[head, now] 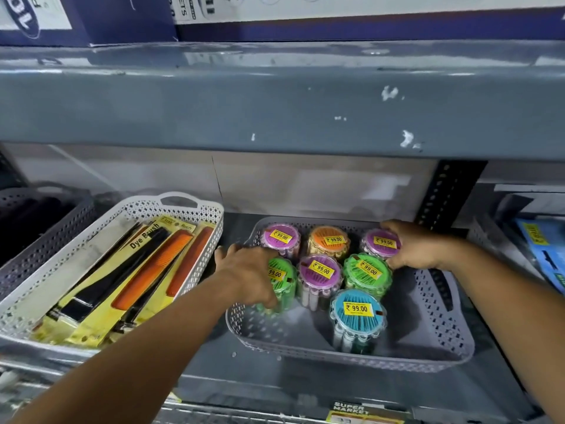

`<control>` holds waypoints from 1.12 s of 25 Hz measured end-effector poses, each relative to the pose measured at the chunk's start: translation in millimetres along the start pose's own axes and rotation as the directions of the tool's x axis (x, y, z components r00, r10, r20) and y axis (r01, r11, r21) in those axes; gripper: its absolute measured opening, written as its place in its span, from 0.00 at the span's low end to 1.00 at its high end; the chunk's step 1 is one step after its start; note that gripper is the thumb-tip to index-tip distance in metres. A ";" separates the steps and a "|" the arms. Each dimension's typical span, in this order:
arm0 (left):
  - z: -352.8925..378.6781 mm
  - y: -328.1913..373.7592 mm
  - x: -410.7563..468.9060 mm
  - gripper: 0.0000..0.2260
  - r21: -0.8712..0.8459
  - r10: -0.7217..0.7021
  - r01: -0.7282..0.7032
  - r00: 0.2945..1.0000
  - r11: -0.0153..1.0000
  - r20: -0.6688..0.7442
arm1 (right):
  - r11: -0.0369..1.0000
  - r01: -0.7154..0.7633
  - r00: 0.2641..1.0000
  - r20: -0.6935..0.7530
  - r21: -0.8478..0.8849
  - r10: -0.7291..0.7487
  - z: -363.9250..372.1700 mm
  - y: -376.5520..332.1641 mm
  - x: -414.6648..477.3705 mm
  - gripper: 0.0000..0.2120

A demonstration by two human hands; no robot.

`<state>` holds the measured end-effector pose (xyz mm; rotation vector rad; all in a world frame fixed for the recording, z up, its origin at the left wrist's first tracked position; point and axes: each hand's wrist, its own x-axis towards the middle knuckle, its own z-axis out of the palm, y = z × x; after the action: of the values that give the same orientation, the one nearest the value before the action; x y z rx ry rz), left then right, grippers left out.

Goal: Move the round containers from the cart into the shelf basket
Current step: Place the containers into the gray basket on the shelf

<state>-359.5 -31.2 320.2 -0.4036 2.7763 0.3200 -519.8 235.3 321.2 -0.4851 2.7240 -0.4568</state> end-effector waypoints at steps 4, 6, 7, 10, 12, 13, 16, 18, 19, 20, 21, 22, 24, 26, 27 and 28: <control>2.8 2.8 -5.4 0.44 0.003 -0.014 0.014 0.999 1.000 -0.050 | 0.994 0.038 0.999 -0.026 -0.101 -0.041 3.2 -1.7 -2.6 0.47; 2.9 2.6 -11.9 0.44 0.001 -0.010 0.011 0.996 1.000 -0.084 | 0.992 0.032 0.998 -0.045 -0.122 -0.038 4.3 -1.4 -7.0 0.50; 2.7 1.9 -15.3 0.45 0.023 0.004 -0.002 0.995 1.000 -0.104 | 0.993 0.033 0.998 -0.046 -0.114 -0.039 3.0 -0.5 -8.6 0.52; -0.9 -0.7 -26.1 0.45 0.051 0.053 -0.046 0.989 0.998 -0.136 | 0.999 0.036 0.997 -0.073 -0.034 -0.039 -9.8 -4.0 -18.3 0.53; -5.0 -1.6 -31.4 0.45 0.024 0.076 -0.073 0.984 0.997 -0.164 | 0.998 0.056 0.987 -0.147 -0.021 -0.059 -24.2 -8.3 -28.3 0.48; -8.4 -1.8 -37.7 0.44 0.012 0.094 -0.094 0.974 0.996 -0.207 | 0.996 0.091 0.976 -0.198 -0.008 -0.091 -30.1 -11.7 -37.2 0.45; -7.0 -3.7 -77.4 0.38 -0.009 0.183 -0.205 0.890 0.979 -0.417 | 0.910 0.305 0.921 -0.332 0.281 -0.206 -32.0 -22.5 -90.1 0.36; 13.0 -7.6 -123.4 0.36 -0.112 0.251 -0.360 0.809 0.926 -0.531 | 0.718 0.420 0.899 -0.362 0.555 -0.246 -18.8 -28.7 -155.5 0.29; 29.6 -9.8 -149.0 0.35 -0.181 0.261 -0.429 0.778 0.885 -0.572 | 0.645 0.437 0.897 -0.359 0.627 -0.259 -8.1 -32.8 -187.9 0.27; 50.5 -14.3 -169.5 0.34 -0.225 0.265 -0.479 0.752 0.849 -0.604 | 0.601 0.448 0.893 -0.351 0.662 -0.280 5.9 -34.8 -216.4 0.26; 76.9 -20.5 -188.2 0.33 -0.248 0.261 -0.497 0.744 0.832 -0.615 | 0.561 0.432 0.902 -0.331 0.707 -0.278 27.2 -32.7 -241.5 0.26; 102.2 -27.2 -197.3 0.31 -0.246 0.262 -0.499 0.740 0.831 -0.619 | 0.514 0.407 0.913 -0.313 0.755 -0.263 47.7 -27.8 -257.0 0.26; 160.0 -42.0 -212.8 0.29 -0.209 0.248 -0.441 0.770 0.873 -0.588 | 0.448 0.299 0.950 -0.220 0.843 -0.220 99.7 -17.2 -276.7 0.25; 213.7 -54.2 -223.8 0.31 -0.188 0.229 -0.363 0.835 0.913 -0.500 | 0.515 0.161 0.979 -0.070 0.842 -0.191 153.9 -8.1 -284.4 0.36; 240.4 -61.6 -229.1 0.32 -0.194 0.212 -0.325 0.869 0.926 -0.447 | 0.541 0.092 0.983 0.012 0.836 -0.186 180.6 -3.5 -288.6 0.38; 262.8 -67.8 -233.8 0.33 -0.203 0.198 -0.287 0.907 0.936 -0.372 | 0.565 0.031 0.976 0.097 0.825 -0.194 203.4 1.2 -292.3 0.35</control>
<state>-53.2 30.0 144.7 -0.1779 3.1498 0.7371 -184.7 296.7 217.2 -0.3925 1.9707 -1.5368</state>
